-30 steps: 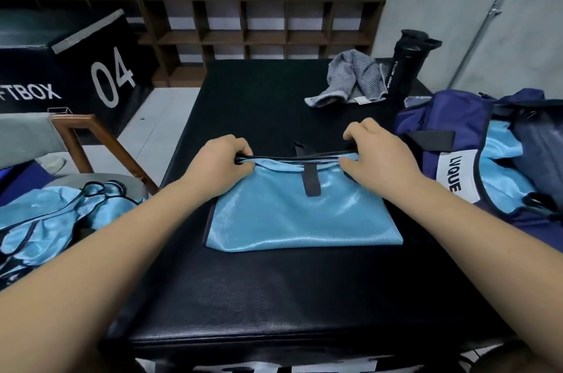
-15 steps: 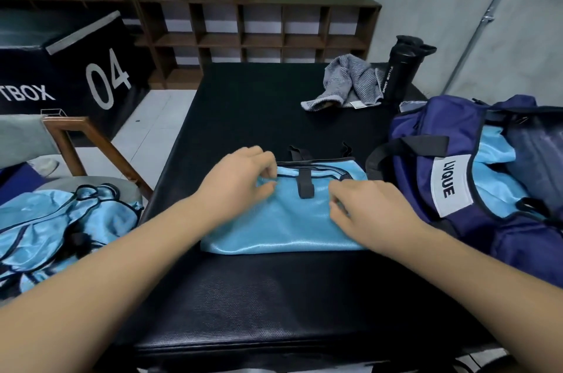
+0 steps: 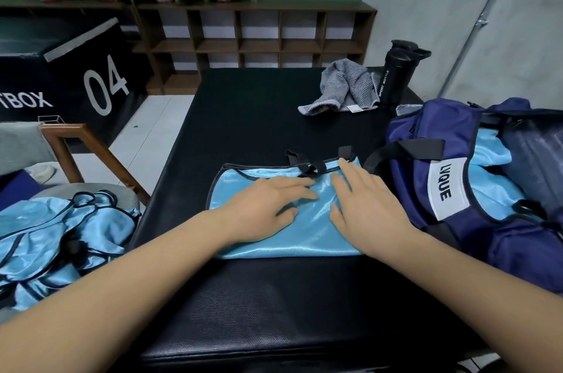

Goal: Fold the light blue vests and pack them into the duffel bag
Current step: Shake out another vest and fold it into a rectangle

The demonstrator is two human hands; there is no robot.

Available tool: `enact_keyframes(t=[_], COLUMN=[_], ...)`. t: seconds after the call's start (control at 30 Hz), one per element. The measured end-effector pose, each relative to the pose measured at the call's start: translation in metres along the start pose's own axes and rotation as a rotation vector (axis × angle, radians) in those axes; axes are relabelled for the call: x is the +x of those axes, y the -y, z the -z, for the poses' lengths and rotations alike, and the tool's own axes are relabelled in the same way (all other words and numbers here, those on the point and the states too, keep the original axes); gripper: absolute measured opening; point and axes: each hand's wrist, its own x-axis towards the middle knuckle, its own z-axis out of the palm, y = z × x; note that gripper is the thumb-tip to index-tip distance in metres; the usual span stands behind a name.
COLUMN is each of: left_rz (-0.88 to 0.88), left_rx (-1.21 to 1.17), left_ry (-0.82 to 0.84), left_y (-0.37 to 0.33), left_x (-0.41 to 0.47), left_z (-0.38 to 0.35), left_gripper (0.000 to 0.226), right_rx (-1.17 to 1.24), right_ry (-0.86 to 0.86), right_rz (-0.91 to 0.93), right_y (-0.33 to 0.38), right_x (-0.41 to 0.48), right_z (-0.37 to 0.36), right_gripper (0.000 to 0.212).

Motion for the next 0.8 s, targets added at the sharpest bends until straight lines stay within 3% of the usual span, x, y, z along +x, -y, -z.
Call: enact_keyframes(t=[0.1, 0.27, 0.57, 0.67, 0.8], left_rz=[0.015, 0.186, 0.358, 0.343, 0.322], left_rx=[0.032, 0.067, -0.019, -0.058, -0.059], left_ry=[0.009, 0.082, 0.003, -0.049, -0.182], left_y=[0.004, 0.012, 0.021, 0.023, 0.036], left_x=[0.002, 0.004, 0.011, 0.008, 0.003], left_z=[-0.002, -0.006, -0.003, 0.004, 0.031], left_gripper=[0.060, 0.075, 0.091, 0.086, 0.054], right_rx=[0.046, 0.140, 0.178, 0.129, 0.038], right_ry=[0.097, 0.294, 0.310, 0.274, 0.104], right_rz=[-0.020, -0.055, -0.111, -0.107, -0.059], right_y=[0.001, -0.001, -0.008, -0.005, 0.006], right_x=[0.002, 0.011, 0.036, 0.031, 0.019], right_z=[0.000, 0.013, 0.013, 0.017, 0.031], right_gripper=[0.073, 0.092, 0.095, 0.096, 0.089])
